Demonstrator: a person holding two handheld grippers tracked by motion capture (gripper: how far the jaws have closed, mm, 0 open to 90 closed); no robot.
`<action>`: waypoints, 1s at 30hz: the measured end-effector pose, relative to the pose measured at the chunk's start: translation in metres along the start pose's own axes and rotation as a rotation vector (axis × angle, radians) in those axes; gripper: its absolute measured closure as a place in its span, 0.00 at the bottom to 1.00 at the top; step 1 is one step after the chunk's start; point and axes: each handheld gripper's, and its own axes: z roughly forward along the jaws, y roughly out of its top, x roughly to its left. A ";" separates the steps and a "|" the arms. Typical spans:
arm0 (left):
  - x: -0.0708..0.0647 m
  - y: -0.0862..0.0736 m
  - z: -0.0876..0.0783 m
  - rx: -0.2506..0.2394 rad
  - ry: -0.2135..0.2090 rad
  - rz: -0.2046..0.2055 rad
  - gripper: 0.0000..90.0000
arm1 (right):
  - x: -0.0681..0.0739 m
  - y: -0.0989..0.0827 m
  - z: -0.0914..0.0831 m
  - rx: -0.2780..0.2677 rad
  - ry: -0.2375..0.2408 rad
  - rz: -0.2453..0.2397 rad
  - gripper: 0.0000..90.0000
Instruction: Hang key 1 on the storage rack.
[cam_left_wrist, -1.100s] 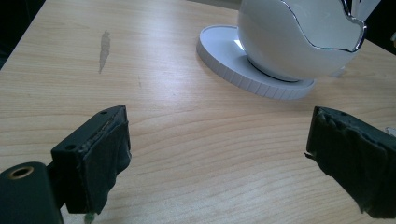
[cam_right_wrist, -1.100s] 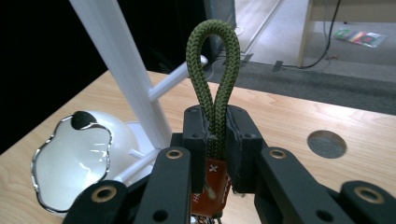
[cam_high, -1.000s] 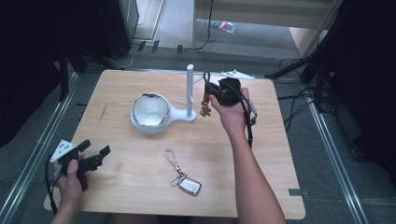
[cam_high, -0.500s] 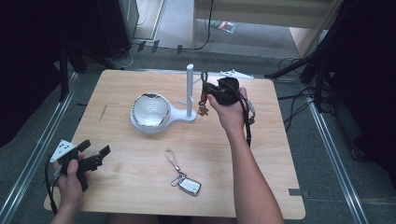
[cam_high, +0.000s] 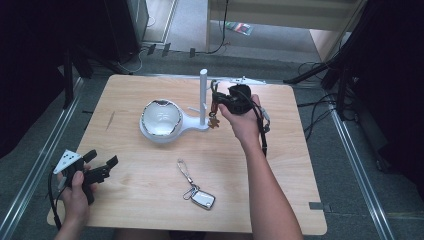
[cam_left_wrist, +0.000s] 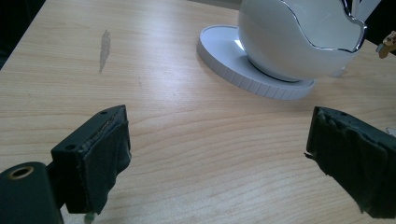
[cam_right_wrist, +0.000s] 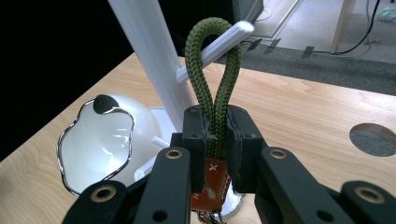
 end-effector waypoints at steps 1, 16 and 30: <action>0.000 0.000 0.000 0.000 0.000 -0.001 0.08 | 0.000 -0.001 0.001 0.006 0.002 -0.001 0.89; 0.000 0.000 0.000 0.002 0.000 0.002 0.08 | -0.001 -0.014 -0.009 0.017 -0.043 -0.034 0.81; 0.000 0.000 0.000 0.003 0.000 0.005 0.08 | 0.013 -0.028 -0.023 0.194 -0.135 -0.165 0.75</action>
